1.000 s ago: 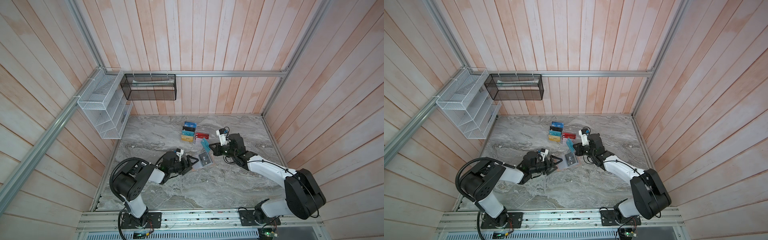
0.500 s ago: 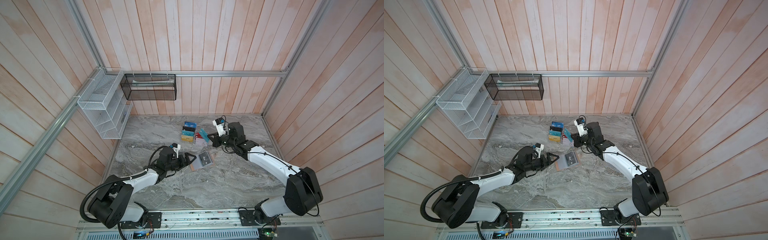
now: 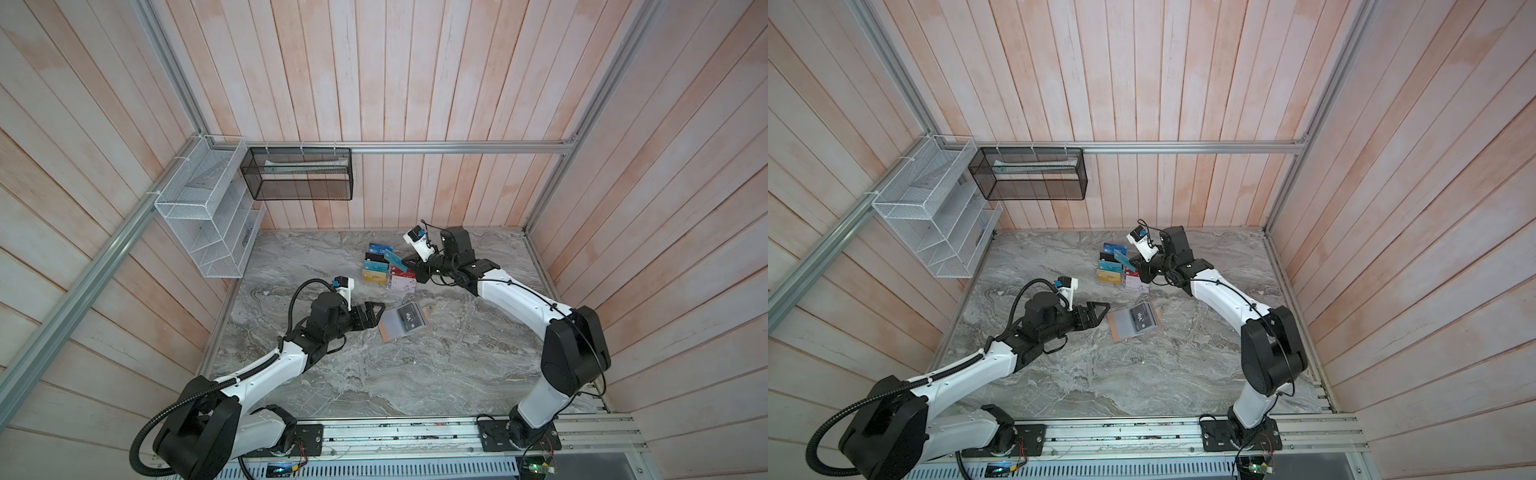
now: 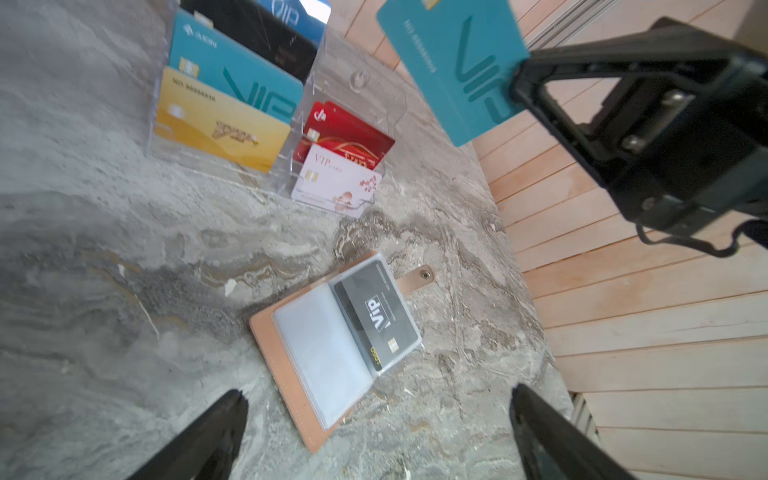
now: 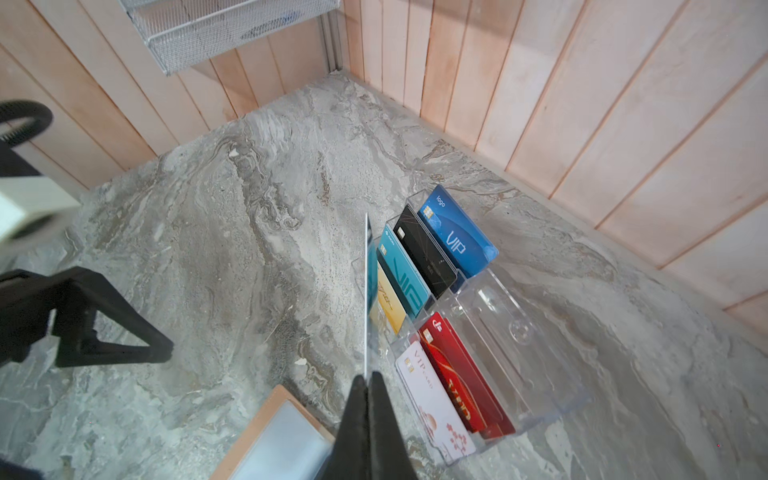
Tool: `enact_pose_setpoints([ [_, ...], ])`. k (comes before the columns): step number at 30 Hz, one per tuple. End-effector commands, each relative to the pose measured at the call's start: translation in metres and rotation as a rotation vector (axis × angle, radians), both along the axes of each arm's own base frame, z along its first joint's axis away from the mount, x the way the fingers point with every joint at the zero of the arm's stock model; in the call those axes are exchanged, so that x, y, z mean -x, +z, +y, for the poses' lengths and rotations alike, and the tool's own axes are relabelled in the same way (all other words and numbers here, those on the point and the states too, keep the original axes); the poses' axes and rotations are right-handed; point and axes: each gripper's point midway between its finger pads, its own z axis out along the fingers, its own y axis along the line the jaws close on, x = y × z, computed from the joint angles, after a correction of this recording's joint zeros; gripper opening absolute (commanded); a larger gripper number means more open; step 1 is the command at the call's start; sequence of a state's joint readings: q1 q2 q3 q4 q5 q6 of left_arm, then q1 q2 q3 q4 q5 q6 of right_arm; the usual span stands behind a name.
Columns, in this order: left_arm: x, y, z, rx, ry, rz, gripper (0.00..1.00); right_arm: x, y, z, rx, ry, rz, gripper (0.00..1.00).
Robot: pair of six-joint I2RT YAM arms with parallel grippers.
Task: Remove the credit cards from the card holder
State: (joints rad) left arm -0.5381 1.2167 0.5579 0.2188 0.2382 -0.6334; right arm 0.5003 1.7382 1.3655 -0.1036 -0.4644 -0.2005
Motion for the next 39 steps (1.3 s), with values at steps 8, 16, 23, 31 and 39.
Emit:
enact_pose_setpoints([
  [8,-0.021,-0.003,0.013,-0.156,0.062,-0.202,1.0,-0.027,-0.035,0.039,0.059,0.226,0.011,0.0],
  [16,-0.029,-0.003,0.015,-0.168,0.07,-0.243,1.0,-0.05,-0.063,0.049,0.114,0.283,0.017,0.0],
  [23,-0.038,-0.007,0.022,-0.14,0.091,-0.209,1.0,-0.069,-0.075,0.054,0.141,0.301,0.018,0.0],
  [31,-0.043,-0.015,0.027,-0.121,0.11,-0.173,1.0,-0.071,-0.084,0.059,0.14,0.326,0.03,0.0],
  [39,-0.044,-0.02,0.031,-0.106,0.112,-0.151,1.0,-0.066,-0.069,0.062,0.107,0.345,0.013,0.0],
])
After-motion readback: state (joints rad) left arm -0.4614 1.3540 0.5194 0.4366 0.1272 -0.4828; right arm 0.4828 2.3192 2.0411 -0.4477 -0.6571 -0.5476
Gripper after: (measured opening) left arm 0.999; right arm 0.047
